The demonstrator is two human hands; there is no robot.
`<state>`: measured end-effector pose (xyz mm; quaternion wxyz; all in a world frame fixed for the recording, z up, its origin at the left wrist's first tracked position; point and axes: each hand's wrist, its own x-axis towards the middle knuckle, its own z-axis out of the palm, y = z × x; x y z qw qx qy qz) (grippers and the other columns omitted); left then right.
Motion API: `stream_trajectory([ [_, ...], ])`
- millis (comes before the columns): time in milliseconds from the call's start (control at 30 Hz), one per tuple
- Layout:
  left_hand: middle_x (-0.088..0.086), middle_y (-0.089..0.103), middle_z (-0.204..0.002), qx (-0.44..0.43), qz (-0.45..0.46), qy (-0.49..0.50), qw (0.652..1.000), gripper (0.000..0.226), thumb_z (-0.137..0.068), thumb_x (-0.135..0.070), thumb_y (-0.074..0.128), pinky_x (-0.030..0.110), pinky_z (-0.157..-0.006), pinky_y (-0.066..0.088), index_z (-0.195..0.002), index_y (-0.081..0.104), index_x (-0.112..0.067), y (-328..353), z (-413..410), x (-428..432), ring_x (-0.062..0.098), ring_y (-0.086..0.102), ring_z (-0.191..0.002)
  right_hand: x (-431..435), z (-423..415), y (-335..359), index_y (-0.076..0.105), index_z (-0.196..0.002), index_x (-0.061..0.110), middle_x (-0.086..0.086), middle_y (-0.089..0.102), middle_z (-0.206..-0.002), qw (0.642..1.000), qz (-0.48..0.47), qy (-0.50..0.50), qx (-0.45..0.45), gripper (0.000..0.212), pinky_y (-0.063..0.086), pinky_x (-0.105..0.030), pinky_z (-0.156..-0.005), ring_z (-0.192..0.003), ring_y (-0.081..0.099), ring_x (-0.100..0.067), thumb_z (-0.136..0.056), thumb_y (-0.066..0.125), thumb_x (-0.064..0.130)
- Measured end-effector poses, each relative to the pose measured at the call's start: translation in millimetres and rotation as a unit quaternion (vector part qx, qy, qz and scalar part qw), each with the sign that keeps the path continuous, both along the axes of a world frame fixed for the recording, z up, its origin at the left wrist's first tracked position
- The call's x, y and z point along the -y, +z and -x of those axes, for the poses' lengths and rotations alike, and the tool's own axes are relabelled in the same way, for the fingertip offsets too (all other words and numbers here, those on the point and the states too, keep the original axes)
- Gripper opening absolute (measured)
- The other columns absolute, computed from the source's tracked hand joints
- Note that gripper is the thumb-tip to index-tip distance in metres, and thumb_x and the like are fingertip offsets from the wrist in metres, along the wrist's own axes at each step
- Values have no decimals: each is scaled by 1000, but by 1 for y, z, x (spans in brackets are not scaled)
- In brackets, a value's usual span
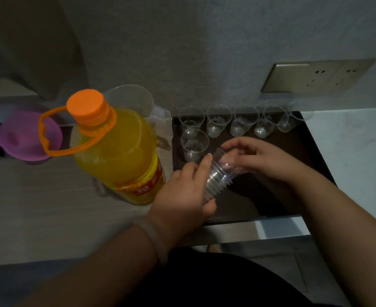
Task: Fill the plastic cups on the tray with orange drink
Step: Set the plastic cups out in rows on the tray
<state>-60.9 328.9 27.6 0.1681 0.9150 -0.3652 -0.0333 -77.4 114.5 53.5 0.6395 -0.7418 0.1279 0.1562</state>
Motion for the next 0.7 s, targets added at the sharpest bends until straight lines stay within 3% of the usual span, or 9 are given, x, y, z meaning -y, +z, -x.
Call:
stream_trajectory([
  [100,7,56,-113,-7,-10,5,1000,88,-68,-47,53,34,-66,55,-146,30,-14,-1,3,1,27,60,-86,16,3,7,59,-120,16,-7,69,-106,994,12,-102,46,41,52,-35,-89,-101,67,-21,-81,69,10],
  [200,8,58,-109,16,-2,11,1000,86,-68,-45,53,34,-61,55,-144,34,-12,-6,5,1,27,61,-80,29,0,15,56,-125,22,4,65,-110,974,162,-120,99,51,50,-18,-85,-100,64,-8,-78,75,17],
  [367,7,59,-108,33,-9,15,999,87,-67,-43,56,30,-60,51,-145,37,-10,-6,8,4,25,60,-77,26,-16,8,45,-138,21,4,57,-128,918,368,-16,148,75,39,-22,-97,-116,53,-8,-73,81,27],
  [567,6,59,-105,38,-18,25,999,85,-68,-47,50,28,-59,50,-144,38,-11,-5,8,5,24,61,-77,19,-35,-15,35,-144,21,-3,51,-140,883,435,83,157,84,41,-29,-103,-129,49,-17,-73,79,29],
  [700,5,58,-106,36,-27,30,999,87,-67,-48,51,29,-60,50,-145,36,-13,-6,6,5,24,61,-78,18,-41,-23,35,-144,20,-5,51,-140,873,453,85,157,84,43,-31,-102,-127,50,-19,-73,79,32],
])
